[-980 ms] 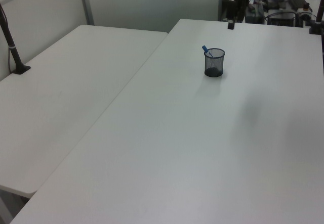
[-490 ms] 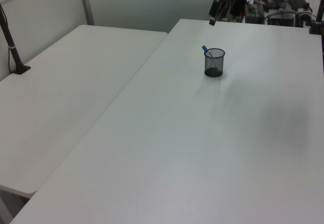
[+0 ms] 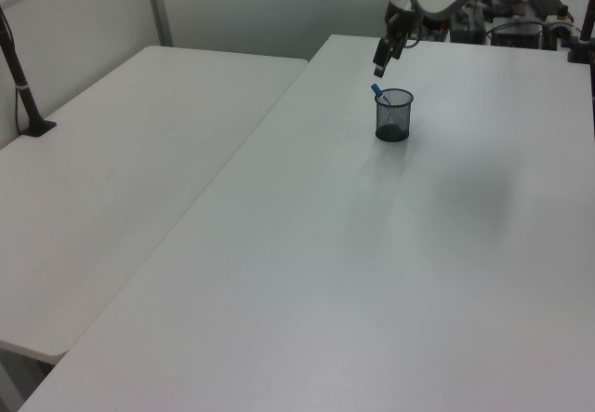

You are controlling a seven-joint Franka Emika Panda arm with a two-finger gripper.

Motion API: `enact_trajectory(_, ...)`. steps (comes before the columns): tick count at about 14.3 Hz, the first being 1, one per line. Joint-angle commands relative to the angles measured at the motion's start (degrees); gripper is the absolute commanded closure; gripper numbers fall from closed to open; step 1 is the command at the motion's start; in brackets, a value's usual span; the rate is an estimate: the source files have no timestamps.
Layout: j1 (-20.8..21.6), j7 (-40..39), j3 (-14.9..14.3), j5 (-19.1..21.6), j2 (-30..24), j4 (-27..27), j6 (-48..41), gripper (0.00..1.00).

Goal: Remove the marker
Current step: 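Lower the gripper and close it on the blue-capped marker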

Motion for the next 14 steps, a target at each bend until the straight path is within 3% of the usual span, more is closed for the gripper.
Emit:
enact_trajectory(1,1.15,-0.91,-1.59,1.04,2.67,2.12,3.48,0.13)
enact_trajectory(6,2.47,-0.56,-1.5,2.45,4.16,2.12,4.11,0.32)
enact_trajectory(11,3.7,-0.47,-1.5,2.89,4.43,2.03,4.11,0.33)
enact_trajectory(14,3.71,-0.91,-1.5,2.89,4.34,2.03,4.11,0.67)
